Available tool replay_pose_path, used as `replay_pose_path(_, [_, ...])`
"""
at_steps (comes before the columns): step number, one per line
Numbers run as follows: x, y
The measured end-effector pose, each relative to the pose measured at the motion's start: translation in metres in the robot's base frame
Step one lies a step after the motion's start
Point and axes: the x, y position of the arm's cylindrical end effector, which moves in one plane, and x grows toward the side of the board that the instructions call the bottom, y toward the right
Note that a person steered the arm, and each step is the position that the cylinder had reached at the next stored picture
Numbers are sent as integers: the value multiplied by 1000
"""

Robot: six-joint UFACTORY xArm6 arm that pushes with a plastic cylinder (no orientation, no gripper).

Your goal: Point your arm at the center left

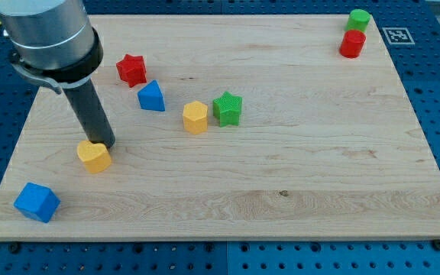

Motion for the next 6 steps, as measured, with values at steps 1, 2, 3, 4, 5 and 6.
replay_pose_path(1, [8,-17])
replay_pose_path(2, [7,-33])
replay_pose_path(3, [-44,-41])
replay_pose_path(4, [-65,-64])
replay_pose_path(5, [-61,-99])
replay_pose_path(6, [-60,-99])
